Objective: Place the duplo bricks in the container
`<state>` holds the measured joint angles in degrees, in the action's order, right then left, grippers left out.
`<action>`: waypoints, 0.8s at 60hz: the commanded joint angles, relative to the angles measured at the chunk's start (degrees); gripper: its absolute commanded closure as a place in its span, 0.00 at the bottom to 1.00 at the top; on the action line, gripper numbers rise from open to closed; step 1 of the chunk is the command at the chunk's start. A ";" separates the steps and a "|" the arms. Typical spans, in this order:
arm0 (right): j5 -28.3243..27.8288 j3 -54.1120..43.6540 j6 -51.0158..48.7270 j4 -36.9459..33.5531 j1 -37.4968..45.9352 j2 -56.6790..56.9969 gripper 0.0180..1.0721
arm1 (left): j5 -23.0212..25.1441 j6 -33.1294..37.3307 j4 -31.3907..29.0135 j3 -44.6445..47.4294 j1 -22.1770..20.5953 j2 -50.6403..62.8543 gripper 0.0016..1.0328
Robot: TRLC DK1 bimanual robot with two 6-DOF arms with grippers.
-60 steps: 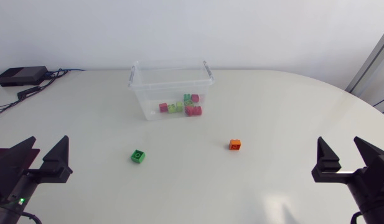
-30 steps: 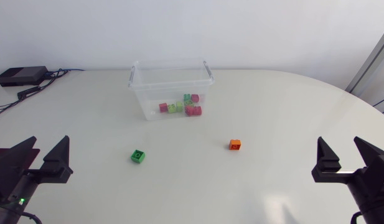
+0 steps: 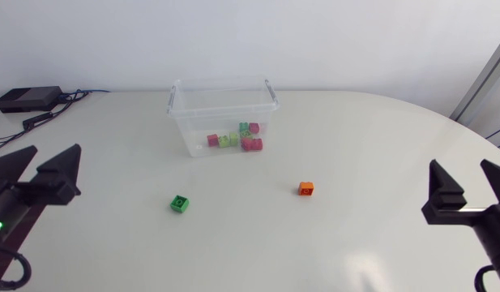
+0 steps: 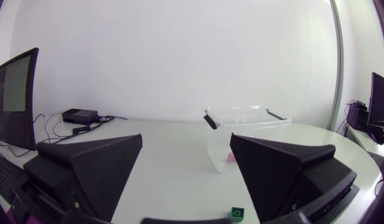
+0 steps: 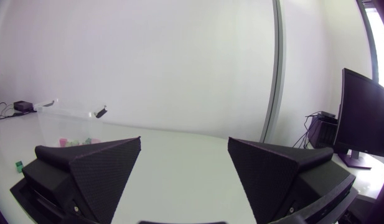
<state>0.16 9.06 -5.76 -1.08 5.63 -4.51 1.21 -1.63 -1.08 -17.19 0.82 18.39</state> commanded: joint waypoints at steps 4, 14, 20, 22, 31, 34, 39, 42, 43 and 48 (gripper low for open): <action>0.36 6.67 1.28 0.47 -1.50 -8.93 0.04 | 0.46 -3.12 -2.26 -8.39 -2.84 12.19 0.07; 0.45 12.47 1.72 -1.03 -4.13 -17.46 0.04 | 0.19 -5.23 -12.28 -18.93 -7.59 28.63 0.10; 0.54 17.31 3.91 -3.66 -5.01 -24.84 0.04 | 0.19 -4.17 -22.56 -27.37 -8.47 41.55 0.09; 0.54 18.89 4.53 -4.89 -5.19 -27.13 0.04 | 0.28 -3.21 -23.97 -28.69 -8.82 44.10 0.09; -0.08 26.01 9.10 -12.72 -6.59 -35.56 0.04 | 3.36 8.75 -28.63 -35.46 -10.58 58.25 0.08; 0.28 27.68 9.63 -15.00 -7.21 -37.41 0.04 | 4.32 9.01 -29.42 -36.86 -11.45 61.50 0.08; 1.95 30.05 9.71 -18.08 -8.53 -39.26 0.04 | 4.24 9.10 -31.17 -38.88 -13.48 66.33 0.08; 3.09 30.75 9.71 -19.22 -10.02 -39.43 0.04 | 4.24 9.36 -32.76 -40.38 -14.09 69.23 0.12; 3.26 31.02 9.71 -19.66 -10.55 -39.61 0.04 | 4.24 9.45 -33.11 -40.64 -14.53 70.03 0.13; 2.65 32.16 9.63 -21.77 -12.31 -41.63 0.04 | 4.24 10.24 -33.37 -41.26 -16.02 73.28 0.14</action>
<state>2.85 39.03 2.37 -20.64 -4.93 -44.03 4.97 6.79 -33.28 -56.69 -13.80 88.12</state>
